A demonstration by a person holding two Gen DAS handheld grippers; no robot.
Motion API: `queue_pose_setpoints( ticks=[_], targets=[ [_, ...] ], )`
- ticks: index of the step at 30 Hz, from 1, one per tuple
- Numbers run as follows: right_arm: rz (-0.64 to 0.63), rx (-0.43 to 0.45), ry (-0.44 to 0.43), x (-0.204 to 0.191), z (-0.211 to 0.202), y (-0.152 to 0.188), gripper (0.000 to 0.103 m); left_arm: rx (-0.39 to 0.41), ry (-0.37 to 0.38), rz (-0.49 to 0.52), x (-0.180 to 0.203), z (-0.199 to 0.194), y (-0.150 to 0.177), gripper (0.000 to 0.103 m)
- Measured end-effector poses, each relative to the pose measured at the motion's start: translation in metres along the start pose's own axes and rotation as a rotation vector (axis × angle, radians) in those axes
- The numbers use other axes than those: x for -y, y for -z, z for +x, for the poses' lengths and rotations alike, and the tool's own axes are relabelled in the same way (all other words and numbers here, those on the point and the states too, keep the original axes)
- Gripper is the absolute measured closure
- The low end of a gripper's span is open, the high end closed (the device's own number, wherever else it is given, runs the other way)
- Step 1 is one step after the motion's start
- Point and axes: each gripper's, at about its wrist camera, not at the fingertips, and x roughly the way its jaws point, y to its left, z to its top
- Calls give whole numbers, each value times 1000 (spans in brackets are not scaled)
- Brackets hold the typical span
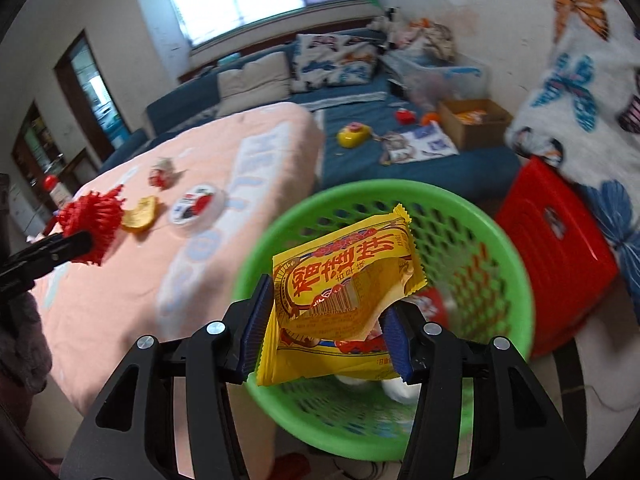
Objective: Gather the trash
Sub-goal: 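Carry the snack bag and red mesh net over the green basket and release both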
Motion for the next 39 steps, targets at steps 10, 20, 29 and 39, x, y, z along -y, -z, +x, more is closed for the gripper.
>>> queue_pose_setpoints(
  ticks=[10, 20, 29, 39],
  targets=[
    [100, 13, 50, 39, -13, 20, 32, -27, 47, 74, 40, 21, -10, 60],
    [108, 32, 38, 39, -28, 32, 29, -79, 96, 120, 74, 55, -14, 59],
    [119, 47, 32, 40, -40, 41, 29, -113, 114, 145, 93, 81, -12, 53],
    [138, 56, 25, 43, -46, 47, 29, -125, 147, 134, 99, 91, -3, 30]
  ],
)
